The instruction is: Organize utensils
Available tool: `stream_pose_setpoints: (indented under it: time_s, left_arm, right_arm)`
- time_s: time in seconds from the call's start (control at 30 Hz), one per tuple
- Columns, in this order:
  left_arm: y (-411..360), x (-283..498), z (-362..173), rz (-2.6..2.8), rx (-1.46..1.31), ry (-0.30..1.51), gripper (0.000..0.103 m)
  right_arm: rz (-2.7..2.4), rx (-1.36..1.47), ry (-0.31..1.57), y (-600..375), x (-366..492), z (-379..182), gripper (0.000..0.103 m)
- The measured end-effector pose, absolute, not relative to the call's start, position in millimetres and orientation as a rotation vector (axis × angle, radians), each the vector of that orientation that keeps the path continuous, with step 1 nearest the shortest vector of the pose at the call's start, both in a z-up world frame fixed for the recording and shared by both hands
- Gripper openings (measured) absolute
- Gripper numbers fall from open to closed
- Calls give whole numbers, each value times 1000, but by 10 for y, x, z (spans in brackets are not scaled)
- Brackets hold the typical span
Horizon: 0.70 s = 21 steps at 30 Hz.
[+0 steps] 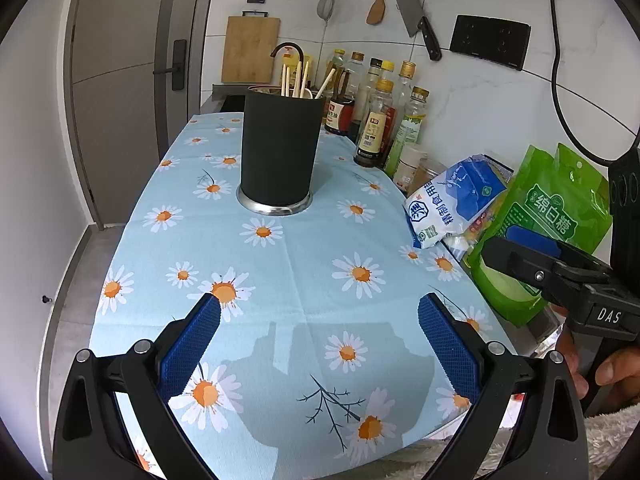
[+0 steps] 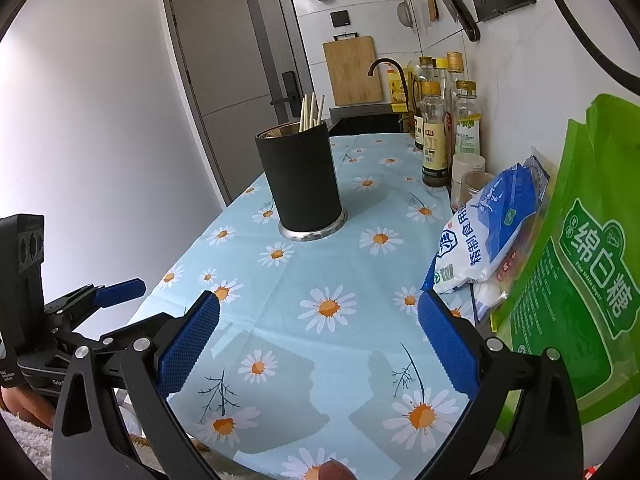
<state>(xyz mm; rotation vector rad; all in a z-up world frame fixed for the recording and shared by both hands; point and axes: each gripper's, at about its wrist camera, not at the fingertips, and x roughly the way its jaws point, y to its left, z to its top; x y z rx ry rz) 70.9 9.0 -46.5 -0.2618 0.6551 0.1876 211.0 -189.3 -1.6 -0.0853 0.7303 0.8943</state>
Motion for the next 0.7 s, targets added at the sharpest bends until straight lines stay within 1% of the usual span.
stream_pose_setpoints:
  time_s: [0.7]
  left_arm:
    - [118,698,-456,199,-257,645,96]
  right_arm:
    - [906,-98,729,-1809,2159,-36,98]
